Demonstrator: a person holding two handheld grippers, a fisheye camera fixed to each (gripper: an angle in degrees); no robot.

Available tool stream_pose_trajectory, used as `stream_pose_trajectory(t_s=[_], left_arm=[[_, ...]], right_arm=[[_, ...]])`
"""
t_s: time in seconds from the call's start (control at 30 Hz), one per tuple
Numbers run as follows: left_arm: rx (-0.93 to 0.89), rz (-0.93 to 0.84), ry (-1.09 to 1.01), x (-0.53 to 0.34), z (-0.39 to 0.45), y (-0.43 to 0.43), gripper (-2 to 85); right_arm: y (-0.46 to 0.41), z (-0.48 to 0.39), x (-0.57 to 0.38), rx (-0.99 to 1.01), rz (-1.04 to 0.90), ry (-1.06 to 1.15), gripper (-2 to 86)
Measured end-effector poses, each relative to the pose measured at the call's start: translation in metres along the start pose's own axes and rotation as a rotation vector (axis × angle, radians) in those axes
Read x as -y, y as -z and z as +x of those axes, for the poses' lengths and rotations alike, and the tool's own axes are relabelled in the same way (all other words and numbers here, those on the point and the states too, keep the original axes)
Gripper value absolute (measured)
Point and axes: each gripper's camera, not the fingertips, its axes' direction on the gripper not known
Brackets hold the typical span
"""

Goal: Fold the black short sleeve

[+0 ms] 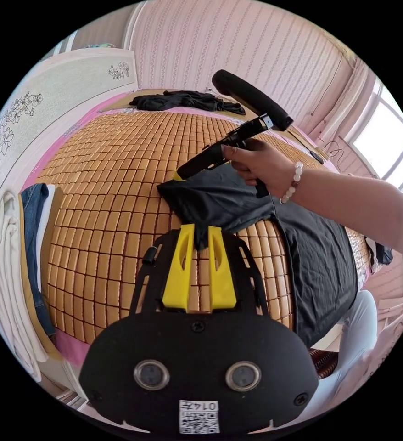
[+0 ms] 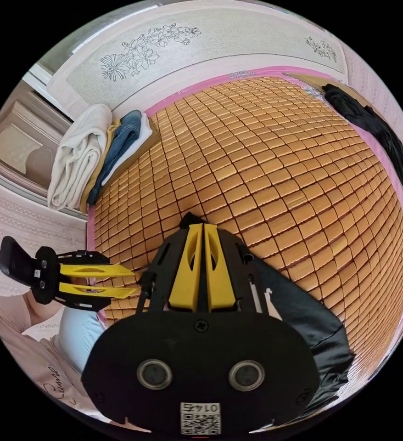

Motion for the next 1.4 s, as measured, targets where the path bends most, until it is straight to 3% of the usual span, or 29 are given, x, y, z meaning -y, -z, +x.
stream_pose_trajectory(t_s=[0.07,0.23,0.47,0.57,0.73,0.97,1.1,1.23,1.4], left_arm=[[0.036,-0.112,0.007,0.01,0.001,-0.031,3.0],[0.015,-0.12,-0.057,0.001,0.011,-0.032,-0.6],[-0.061,-0.096,0.029,-0.012,0.002,-0.04,3.4],[-0.014,-0.04,0.024,-0.022,0.009,-0.021,4.6],[0.038,-0.006,-0.043,-0.045,0.035,-0.001,4.1],[-0.012,-0.02,-0.217,-0.038,0.114,-0.022,1.6],[-0.08,-0.034,-0.349,0.002,0.183,-0.055,1.6],[-0.187,-0.021,-0.547,0.068,0.296,-0.11,3.0],[-0.292,-0.013,-0.738,0.15,0.438,-0.19,3.5]], right_arm=[[-0.007,0.005,-0.002,0.006,-0.037,-0.025,-0.5],[-0.003,0.009,-0.011,0.007,-0.019,-0.027,-0.9],[0.009,0.023,-0.035,0.057,0.001,-0.077,-0.9],[0.041,0.023,-0.064,0.103,0.131,-0.091,-0.8],[0.11,0.033,-0.193,0.212,0.361,-0.146,-0.7],[0.206,0.113,-0.493,-0.164,0.427,-0.774,-0.2],[0.245,0.136,-0.631,-0.237,0.504,-1.04,0.3],[0.254,0.156,-0.694,-0.235,0.563,-1.126,1.7],[0.256,0.198,-0.718,-0.066,0.595,-1.141,5.8]])
